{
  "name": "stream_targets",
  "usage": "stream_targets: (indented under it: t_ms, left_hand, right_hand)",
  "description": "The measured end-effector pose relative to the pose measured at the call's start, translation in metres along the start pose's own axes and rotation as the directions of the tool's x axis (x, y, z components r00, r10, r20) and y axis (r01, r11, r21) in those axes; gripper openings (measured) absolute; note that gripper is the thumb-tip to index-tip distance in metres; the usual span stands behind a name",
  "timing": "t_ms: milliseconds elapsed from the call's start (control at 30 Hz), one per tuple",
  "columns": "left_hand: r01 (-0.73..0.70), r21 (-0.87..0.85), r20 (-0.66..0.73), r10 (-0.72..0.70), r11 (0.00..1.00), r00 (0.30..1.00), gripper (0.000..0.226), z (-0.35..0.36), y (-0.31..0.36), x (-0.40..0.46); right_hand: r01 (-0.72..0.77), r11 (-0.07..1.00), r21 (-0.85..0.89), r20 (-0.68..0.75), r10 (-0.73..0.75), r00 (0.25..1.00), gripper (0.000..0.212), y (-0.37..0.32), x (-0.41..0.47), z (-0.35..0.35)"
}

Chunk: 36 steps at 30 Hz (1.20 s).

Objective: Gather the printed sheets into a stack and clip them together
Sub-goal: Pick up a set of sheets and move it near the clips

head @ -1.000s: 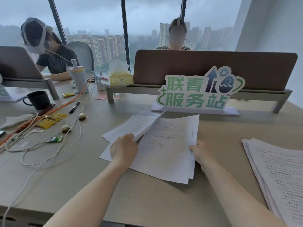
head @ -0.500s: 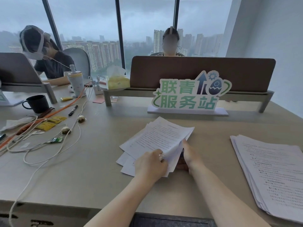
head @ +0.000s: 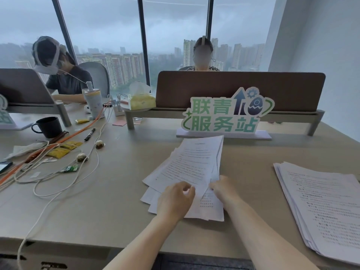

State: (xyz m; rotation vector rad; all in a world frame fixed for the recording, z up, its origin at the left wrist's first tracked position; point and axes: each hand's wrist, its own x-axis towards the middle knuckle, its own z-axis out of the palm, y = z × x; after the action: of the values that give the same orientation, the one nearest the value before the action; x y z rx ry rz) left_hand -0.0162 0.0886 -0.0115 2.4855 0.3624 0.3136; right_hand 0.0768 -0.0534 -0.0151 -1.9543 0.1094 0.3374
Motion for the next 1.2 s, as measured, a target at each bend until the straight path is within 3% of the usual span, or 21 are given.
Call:
stream_targets:
  t_ms: [100, 200, 333, 400, 433, 567, 633, 767, 900, 1000, 1100, 1200]
  left_hand:
    - [0.056, -0.096, -0.065, -0.062, 0.994, 0.996, 0.048, -0.011, -0.013, 0.014]
    - [0.110, -0.140, -0.139, -0.129, 0.984, 0.982, 0.068, -0.031, -0.025, 0.032]
    - [0.229, -0.267, -0.051, -0.251, 0.936, 0.967, 0.098, -0.047, -0.043, 0.055]
    - [0.271, -0.414, 0.021, -0.288, 0.869, 0.957, 0.106, -0.049, -0.051, 0.060]
    - [0.272, -0.498, 0.054, -0.284, 0.823, 0.957, 0.100, -0.048, -0.053, 0.061]
    - [0.202, -0.649, 0.060, -0.216, 0.734, 0.975, 0.028, -0.043, -0.036, 0.048]
    - [0.131, -0.726, 0.009, -0.181, 0.675, 0.983, 0.015, -0.041, -0.021, 0.041]
    - [-0.024, -0.818, -0.122, -0.132, 0.574, 0.984, 0.011, -0.041, 0.012, 0.040]
    - [-0.135, -0.886, -0.196, -0.095, 0.444, 0.976, 0.033, -0.033, 0.040, 0.040]
    - [-0.062, -0.863, -0.138, -0.115, 0.501, 0.984, 0.031, -0.012, 0.039, 0.031]
    - [-0.017, -0.798, -0.092, -0.094, 0.603, 0.991, 0.015, 0.010, 0.029, 0.025]
    - [0.009, -0.774, -0.068, -0.097, 0.633, 0.993, 0.013, 0.019, 0.032, 0.022]
  right_hand:
    - [0.029, 0.999, 0.043, -0.008, -0.029, 1.000, 0.009, 0.003, -0.005, -0.006]
    - [0.107, 0.982, 0.156, 0.021, -0.112, 0.994, 0.013, 0.004, -0.014, -0.015]
    - [0.170, 0.942, 0.289, 0.064, -0.196, 0.979, 0.016, 0.006, -0.021, -0.029]
    - [0.177, 0.923, 0.343, 0.102, -0.224, 0.969, 0.016, 0.007, -0.024, -0.034]
    - [0.185, 0.912, 0.366, 0.112, -0.240, 0.964, 0.018, 0.008, -0.026, -0.036]
    - [0.280, 0.876, 0.392, -0.010, -0.301, 0.954, 0.022, 0.001, -0.036, -0.043]
    - [0.347, 0.857, 0.381, -0.103, -0.334, 0.937, 0.024, -0.008, -0.045, -0.049]
    - [0.510, 0.803, 0.307, -0.257, -0.446, 0.857, 0.023, -0.031, -0.058, -0.068]
    - [0.586, 0.773, 0.244, -0.306, -0.512, 0.803, 0.021, -0.038, -0.061, -0.083]
    - [0.538, 0.834, 0.123, -0.327, -0.478, 0.815, 0.027, -0.018, -0.056, -0.081]
    - [0.506, 0.857, 0.096, -0.321, -0.454, 0.831, 0.033, 0.005, -0.053, -0.077]
    - [0.464, 0.881, 0.090, -0.324, -0.415, 0.850, 0.031, 0.012, -0.051, -0.078]
